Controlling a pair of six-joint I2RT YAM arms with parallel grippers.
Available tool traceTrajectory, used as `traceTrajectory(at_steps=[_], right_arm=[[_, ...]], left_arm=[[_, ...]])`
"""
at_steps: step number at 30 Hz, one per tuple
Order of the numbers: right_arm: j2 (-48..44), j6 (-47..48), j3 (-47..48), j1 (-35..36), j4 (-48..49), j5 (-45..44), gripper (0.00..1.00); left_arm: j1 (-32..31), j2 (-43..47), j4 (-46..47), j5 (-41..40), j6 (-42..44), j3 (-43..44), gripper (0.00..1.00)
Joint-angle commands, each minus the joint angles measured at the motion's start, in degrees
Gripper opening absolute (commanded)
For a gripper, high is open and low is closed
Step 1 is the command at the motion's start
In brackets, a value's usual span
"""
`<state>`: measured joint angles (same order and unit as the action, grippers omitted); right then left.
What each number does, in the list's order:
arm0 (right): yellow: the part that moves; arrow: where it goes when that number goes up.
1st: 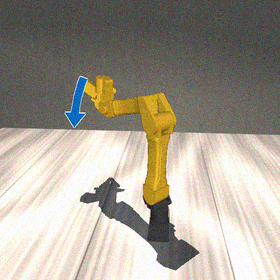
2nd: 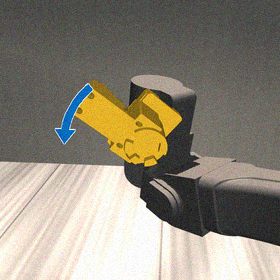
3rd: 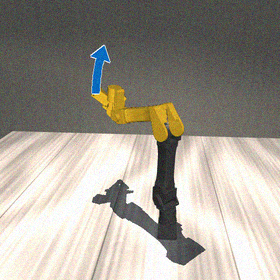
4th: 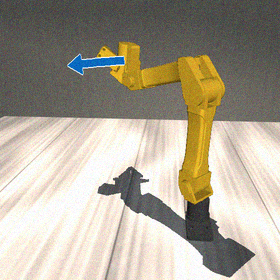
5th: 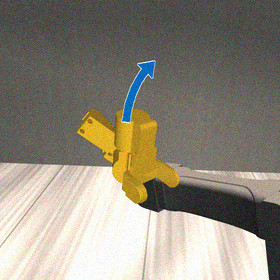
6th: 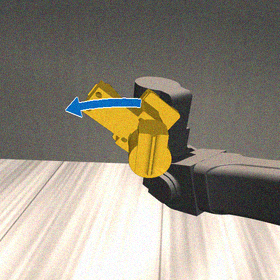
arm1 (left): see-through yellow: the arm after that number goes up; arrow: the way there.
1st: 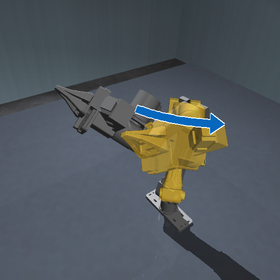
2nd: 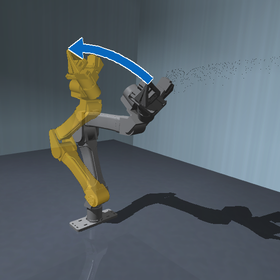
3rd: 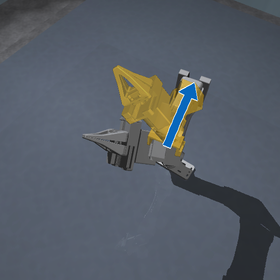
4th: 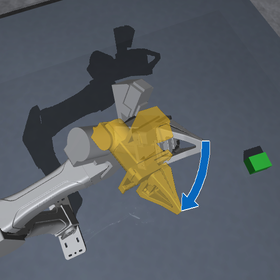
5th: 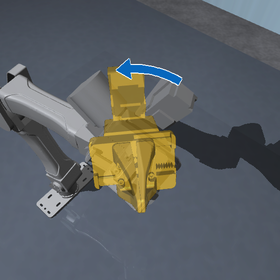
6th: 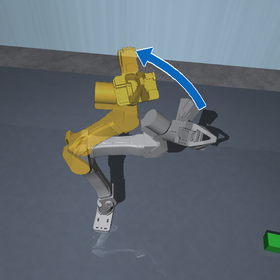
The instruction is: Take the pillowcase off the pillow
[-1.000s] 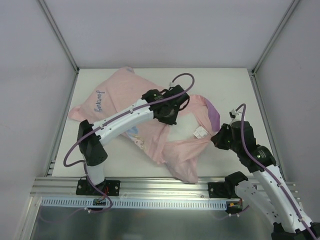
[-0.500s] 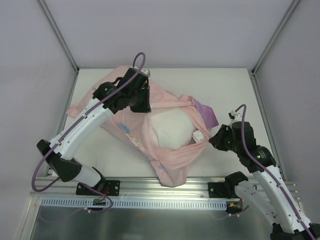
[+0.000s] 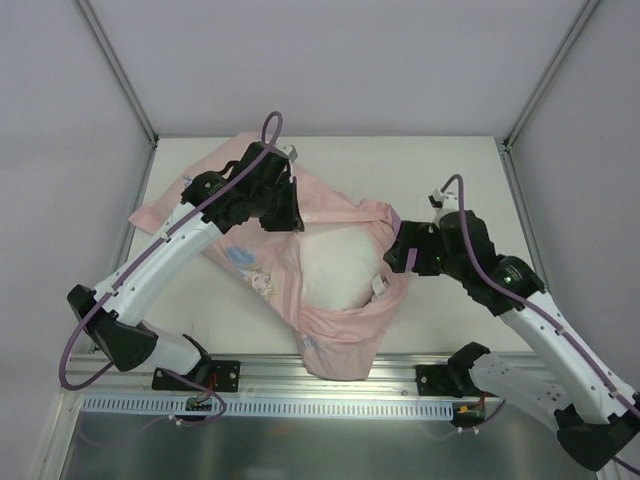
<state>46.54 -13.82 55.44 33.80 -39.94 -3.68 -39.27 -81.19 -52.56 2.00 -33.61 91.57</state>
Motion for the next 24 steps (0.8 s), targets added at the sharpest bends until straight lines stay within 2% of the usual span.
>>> traceTrajectory(at_steps=[1, 4, 7, 8, 9, 11, 17, 24], right_arm=[[5.83, 3.27, 2.92, 2.32, 2.66, -3.8, 0.91], [11.01, 4.41, 3.18, 2.23, 3.64, -5.18, 0.82], [13.83, 5.47, 3.18, -1.0, 4.17, -5.9, 0.46], [13.92, 5.47, 2.92, -2.85, 4.52, -5.29, 0.24], [13.58, 5.65, 2.57, -6.78, 5.83, -4.32, 0.15], [12.96, 6.35, 1.43, -10.23, 7.33, -1.95, 0.01], [15.85, 6.18, 2.39, -20.25, 11.11, 6.4, 0.01], [26.3, -3.21, 3.01, -30.19, 21.39, 19.22, 0.01]], left_arm=[[0.24, 2.09, 1.93, 1.87, -1.11, 0.01, 0.0], [0.24, 2.44, 2.02, 1.87, -1.37, -0.16, 0.0], [0.24, 2.96, 2.02, 2.66, -1.38, -0.78, 0.0], [0.24, 3.4, 2.02, 2.92, -1.38, -0.95, 0.0], [0.24, 3.84, 2.02, 3.18, -1.46, -1.39, 0.0], [0.24, 4.98, 2.02, 3.97, -1.38, -2.01, 0.0], [0.24, 9.02, 2.02, 8.1, 1.08, -5.95, 0.0], [0.24, 12.46, 2.02, 8.46, 1.87, -10.71, 0.0]])
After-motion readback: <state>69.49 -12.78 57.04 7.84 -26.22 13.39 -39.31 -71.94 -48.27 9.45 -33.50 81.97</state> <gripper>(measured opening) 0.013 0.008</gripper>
